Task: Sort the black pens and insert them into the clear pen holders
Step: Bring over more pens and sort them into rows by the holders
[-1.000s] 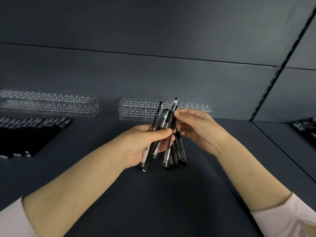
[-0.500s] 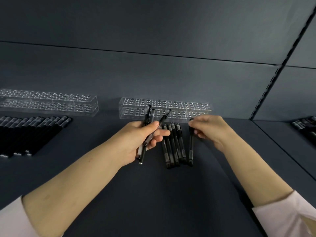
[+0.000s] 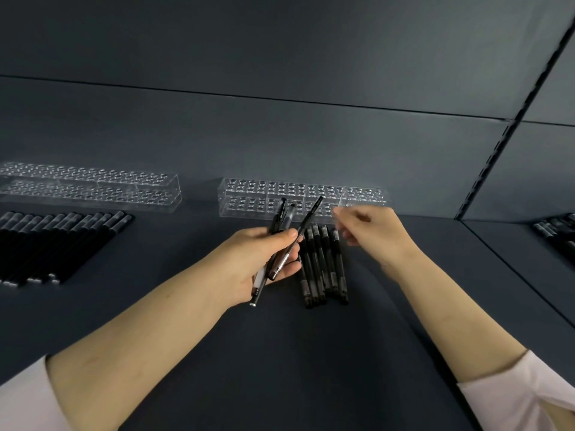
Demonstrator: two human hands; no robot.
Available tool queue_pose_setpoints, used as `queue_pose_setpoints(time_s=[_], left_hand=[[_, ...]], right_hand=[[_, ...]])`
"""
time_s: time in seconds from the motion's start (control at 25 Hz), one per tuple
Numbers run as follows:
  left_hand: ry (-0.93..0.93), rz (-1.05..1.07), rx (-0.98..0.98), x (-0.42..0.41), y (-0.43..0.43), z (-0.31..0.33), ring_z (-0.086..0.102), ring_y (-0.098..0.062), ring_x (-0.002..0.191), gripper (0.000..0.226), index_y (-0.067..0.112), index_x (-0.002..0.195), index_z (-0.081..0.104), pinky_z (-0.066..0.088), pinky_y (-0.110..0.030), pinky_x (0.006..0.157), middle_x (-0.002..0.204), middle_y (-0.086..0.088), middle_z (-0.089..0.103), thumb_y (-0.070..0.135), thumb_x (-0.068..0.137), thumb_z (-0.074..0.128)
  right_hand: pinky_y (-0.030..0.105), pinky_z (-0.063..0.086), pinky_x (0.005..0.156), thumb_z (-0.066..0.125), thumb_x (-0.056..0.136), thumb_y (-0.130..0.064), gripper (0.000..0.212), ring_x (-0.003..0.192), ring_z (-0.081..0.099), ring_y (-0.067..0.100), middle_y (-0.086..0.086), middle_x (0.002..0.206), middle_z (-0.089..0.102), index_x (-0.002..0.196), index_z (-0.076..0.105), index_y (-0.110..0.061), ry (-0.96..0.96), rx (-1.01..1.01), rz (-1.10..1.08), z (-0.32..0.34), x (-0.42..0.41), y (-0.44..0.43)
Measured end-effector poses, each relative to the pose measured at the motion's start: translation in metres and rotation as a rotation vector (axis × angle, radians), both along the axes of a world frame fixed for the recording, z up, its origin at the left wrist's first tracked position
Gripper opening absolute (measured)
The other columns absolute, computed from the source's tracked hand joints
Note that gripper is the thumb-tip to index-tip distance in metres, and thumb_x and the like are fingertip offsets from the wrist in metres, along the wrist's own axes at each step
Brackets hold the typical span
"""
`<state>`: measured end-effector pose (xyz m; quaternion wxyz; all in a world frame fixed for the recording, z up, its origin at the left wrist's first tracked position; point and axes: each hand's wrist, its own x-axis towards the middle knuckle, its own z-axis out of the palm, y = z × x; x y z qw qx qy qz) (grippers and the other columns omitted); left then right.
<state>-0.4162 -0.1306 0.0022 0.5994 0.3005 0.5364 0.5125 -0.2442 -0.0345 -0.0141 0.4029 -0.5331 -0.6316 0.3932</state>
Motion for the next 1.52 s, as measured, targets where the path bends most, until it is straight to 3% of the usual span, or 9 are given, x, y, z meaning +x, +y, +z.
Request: queue_pose_setpoints(time_s=[0.2, 0.36, 0.48, 0.6, 0.72, 0.96, 1.16, 1.36, 1.52], left_hand=[[0.057, -0.052, 0.009, 0.004, -0.001, -0.001, 0.069, -0.01, 0.064, 0.016, 0.002, 0.099, 0.072, 0.059, -0.024, 0.058, 0.076, -0.006, 0.07, 0.014, 0.09, 0.066], [0.053, -0.031, -0.005, 0.001, 0.001, -0.001, 0.071, -0.015, 0.075, 0.021, 0.008, 0.103, 0.071, 0.061, -0.027, 0.06, 0.097, -0.008, 0.075, 0.024, 0.094, 0.061], [0.095, -0.027, -0.047, -0.003, 0.002, 0.001, 0.051, -0.005, 0.046, 0.029, 0.011, 0.104, 0.07, 0.04, -0.015, 0.037, 0.074, 0.0, 0.071, 0.034, 0.098, 0.054], [0.039, -0.056, -0.087, -0.005, 0.003, 0.003, 0.03, -0.004, 0.038, 0.026, 0.005, 0.1, 0.064, 0.022, -0.014, 0.031, 0.06, 0.001, 0.06, 0.028, 0.1, 0.051], [-0.031, -0.058, -0.093, -0.004, 0.003, 0.005, 0.036, -0.007, 0.041, 0.007, 0.009, 0.094, 0.052, 0.026, -0.015, 0.033, 0.062, -0.005, 0.066, 0.011, 0.096, 0.046], [-0.005, -0.133, 0.014, -0.003, -0.001, 0.0, 0.06, -0.007, 0.058, 0.02, 0.001, 0.11, 0.067, 0.052, -0.018, 0.05, 0.079, -0.004, 0.07, 0.009, 0.098, 0.054], [-0.033, -0.12, 0.103, -0.025, -0.015, 0.003, 0.069, -0.014, 0.072, 0.018, 0.002, 0.106, 0.071, 0.06, -0.026, 0.064, 0.085, -0.008, 0.073, 0.008, 0.093, 0.059], [-0.005, -0.059, 0.17, -0.091, -0.038, 0.007, 0.073, -0.02, 0.093, 0.019, 0.005, 0.111, 0.067, 0.06, -0.028, 0.077, 0.1, -0.011, 0.075, 0.01, 0.096, 0.056], [0.212, 0.09, 0.252, -0.183, -0.057, 0.01, 0.072, -0.017, 0.096, 0.011, 0.009, 0.106, 0.056, 0.056, -0.028, 0.079, 0.101, -0.006, 0.076, 0.017, 0.099, 0.052]], right_hand=[[0.019, 0.048, 0.061, 0.066, 0.09, -0.019, 0.009, 0.068, 0.059, 0.008, -0.001, 0.078, 0.066, 0.091, 0.069, -0.011, 0.334, -0.165, 0.22, 0.012, -0.014, -0.015], [0.018, 0.05, 0.056, 0.063, 0.091, -0.012, 0.008, 0.063, 0.058, 0.009, 0.001, 0.074, 0.065, 0.084, 0.065, -0.01, 0.59, -0.192, 0.121, 0.021, -0.005, -0.006], [0.015, 0.049, 0.052, 0.067, 0.089, -0.016, 0.009, 0.061, 0.055, 0.009, 0.002, 0.075, 0.062, 0.083, 0.067, -0.01, 0.329, -0.146, -0.039, 0.018, 0.013, 0.006], [0.019, 0.055, 0.055, 0.073, 0.084, -0.016, 0.015, 0.056, 0.059, 0.012, 0.008, 0.079, 0.067, 0.087, 0.069, -0.002, -0.008, -0.137, -0.079, 0.0, 0.018, 0.01], [0.019, 0.056, 0.058, 0.078, 0.079, -0.019, 0.025, 0.049, 0.064, 0.013, 0.008, 0.083, 0.07, 0.094, 0.065, -0.003, -0.158, -0.072, -0.083, -0.008, 0.013, 0.009], [0.022, 0.05, 0.063, 0.069, 0.087, -0.033, 0.021, 0.057, 0.059, 0.012, -0.001, 0.076, 0.063, 0.09, 0.066, -0.012, -0.359, 0.115, -0.075, 0.005, 0.001, -0.006], [0.02, 0.047, 0.06, 0.059, 0.095, -0.021, 0.016, 0.069, 0.058, 0.009, 0.0, 0.083, 0.069, 0.094, 0.071, -0.01, 0.198, -0.097, 0.199, 0.03, -0.042, -0.035], [0.016, 0.048, 0.055, 0.063, 0.091, -0.012, 0.005, 0.065, 0.058, 0.008, 0.0, 0.078, 0.066, 0.089, 0.068, -0.01, 0.459, -0.141, 0.232, 0.038, -0.113, -0.054], [0.016, 0.053, 0.056, 0.063, 0.091, -0.008, 0.005, 0.058, 0.055, 0.009, 0.003, 0.071, 0.061, 0.087, 0.063, -0.009, 0.584, -0.227, 0.103, 0.034, -0.184, -0.055]])
